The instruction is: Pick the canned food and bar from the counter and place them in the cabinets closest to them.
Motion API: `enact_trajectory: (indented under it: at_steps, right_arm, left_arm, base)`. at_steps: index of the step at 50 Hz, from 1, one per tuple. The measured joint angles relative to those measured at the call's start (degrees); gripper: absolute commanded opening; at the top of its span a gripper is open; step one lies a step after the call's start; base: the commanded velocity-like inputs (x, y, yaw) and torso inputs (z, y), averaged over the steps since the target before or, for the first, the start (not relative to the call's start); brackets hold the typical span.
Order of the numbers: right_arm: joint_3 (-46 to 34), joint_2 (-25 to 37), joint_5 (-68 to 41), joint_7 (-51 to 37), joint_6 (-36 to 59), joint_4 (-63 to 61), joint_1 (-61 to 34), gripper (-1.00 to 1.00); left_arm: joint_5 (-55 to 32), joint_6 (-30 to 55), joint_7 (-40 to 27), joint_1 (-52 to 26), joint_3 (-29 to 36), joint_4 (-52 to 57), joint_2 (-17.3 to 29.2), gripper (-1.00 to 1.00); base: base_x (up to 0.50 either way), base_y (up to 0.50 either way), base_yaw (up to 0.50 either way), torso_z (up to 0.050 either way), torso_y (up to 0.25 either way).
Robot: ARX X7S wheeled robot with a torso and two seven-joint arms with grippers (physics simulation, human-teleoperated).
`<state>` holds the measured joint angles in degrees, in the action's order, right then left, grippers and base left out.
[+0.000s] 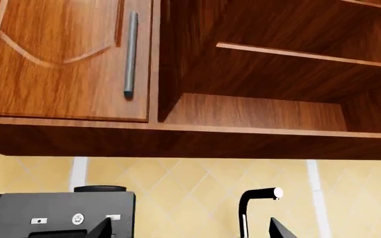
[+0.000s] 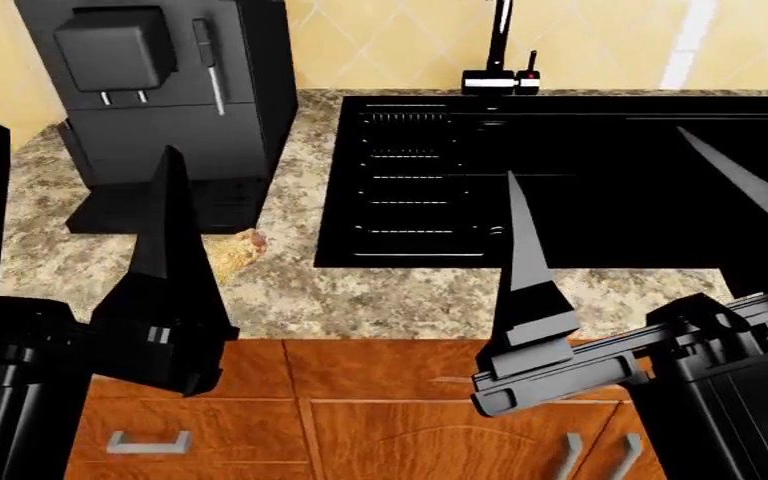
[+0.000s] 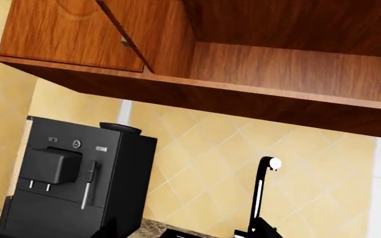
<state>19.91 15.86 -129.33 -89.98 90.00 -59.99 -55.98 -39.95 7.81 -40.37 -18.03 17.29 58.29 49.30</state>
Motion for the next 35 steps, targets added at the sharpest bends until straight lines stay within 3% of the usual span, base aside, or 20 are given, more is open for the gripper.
enact_trajectory:
  at_steps: [21, 35]
  right_arm:
    - [-0.17, -0.2, 0.16, 0.0, 0.0, 0.0, -0.03, 1.0]
    - [1.08, 0.03, -1.22, 0.0, 0.0, 0.0, -0.78, 1.0]
  left_arm:
    - [0.04, -0.99, -0.76, -0.45, 1.22, -0.03, 0.97, 1.0]
    - [0.12, -1.47, -1.26, -0.84, 2.08, -0.09, 1.52, 1.0]
  base:
    - [0.0, 0.5, 0.0, 0.0, 0.0]
    - [0.34, 0.44, 0.0, 0.0, 0.0]
